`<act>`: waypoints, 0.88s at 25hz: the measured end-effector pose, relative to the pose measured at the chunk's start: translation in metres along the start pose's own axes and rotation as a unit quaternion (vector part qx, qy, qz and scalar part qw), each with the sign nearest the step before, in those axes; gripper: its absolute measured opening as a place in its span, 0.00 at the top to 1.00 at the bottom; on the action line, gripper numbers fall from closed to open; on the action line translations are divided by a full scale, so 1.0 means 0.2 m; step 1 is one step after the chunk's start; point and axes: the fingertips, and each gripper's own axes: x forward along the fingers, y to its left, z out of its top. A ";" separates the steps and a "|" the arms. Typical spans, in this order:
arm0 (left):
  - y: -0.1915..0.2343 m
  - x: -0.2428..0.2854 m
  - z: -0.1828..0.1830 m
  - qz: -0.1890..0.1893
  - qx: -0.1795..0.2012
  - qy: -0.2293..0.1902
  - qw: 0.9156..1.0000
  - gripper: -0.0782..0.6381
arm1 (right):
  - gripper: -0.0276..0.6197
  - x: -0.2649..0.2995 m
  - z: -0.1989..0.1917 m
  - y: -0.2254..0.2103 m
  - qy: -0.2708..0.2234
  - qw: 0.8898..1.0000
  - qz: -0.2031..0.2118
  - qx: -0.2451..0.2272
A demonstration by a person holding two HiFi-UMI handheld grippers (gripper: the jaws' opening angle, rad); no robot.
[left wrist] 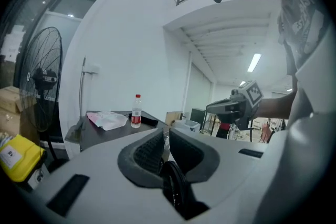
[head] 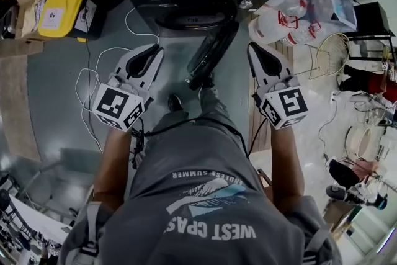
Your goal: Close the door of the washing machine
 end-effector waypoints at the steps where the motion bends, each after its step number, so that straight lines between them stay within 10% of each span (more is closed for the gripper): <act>1: 0.01 0.02 -0.02 0.004 -0.007 0.002 1.000 0.82 | 0.91 0.03 -0.01 -0.01 0.006 1.000 0.008 -0.004; 12: -0.05 0.27 -0.32 0.001 -0.054 0.046 0.998 0.82 | 0.91 0.34 -0.29 -0.09 0.094 0.988 0.098 -0.077; 22: -0.08 0.47 -0.70 -0.023 -0.094 0.100 0.990 0.82 | 0.91 0.60 -0.60 0.03 0.176 0.945 0.210 -0.177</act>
